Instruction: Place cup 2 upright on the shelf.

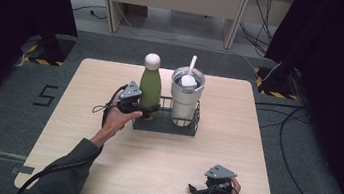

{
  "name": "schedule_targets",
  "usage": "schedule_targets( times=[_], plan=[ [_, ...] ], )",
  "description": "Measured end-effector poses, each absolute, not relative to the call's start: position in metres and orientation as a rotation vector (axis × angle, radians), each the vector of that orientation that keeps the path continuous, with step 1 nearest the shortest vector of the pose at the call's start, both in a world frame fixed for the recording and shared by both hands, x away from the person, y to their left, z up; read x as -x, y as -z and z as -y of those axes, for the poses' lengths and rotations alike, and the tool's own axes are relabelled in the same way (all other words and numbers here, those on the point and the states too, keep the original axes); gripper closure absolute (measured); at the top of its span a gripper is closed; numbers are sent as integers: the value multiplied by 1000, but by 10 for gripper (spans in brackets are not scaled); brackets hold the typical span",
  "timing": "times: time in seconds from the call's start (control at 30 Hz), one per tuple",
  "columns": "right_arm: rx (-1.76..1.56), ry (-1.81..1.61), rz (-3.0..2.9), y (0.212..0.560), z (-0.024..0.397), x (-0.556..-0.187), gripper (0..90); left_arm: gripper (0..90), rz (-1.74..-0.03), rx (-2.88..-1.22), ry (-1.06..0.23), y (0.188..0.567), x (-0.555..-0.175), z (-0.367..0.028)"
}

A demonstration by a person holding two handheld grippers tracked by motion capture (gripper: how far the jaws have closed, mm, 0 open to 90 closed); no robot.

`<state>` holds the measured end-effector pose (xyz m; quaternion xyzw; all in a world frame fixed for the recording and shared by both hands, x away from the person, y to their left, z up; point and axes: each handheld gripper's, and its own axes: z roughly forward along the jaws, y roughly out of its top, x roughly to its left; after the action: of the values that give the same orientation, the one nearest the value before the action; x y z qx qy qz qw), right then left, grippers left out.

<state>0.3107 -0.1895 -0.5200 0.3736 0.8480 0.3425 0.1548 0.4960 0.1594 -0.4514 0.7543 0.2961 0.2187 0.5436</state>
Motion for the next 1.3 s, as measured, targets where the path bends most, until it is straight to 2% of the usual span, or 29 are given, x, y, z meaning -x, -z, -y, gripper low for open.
schedule_targets(
  times=[1.3],
  plan=[
    [-1067,-981,-2430,520,189,-311,5,148,-693,-1782,-499,441,-474,-183]
  ],
)
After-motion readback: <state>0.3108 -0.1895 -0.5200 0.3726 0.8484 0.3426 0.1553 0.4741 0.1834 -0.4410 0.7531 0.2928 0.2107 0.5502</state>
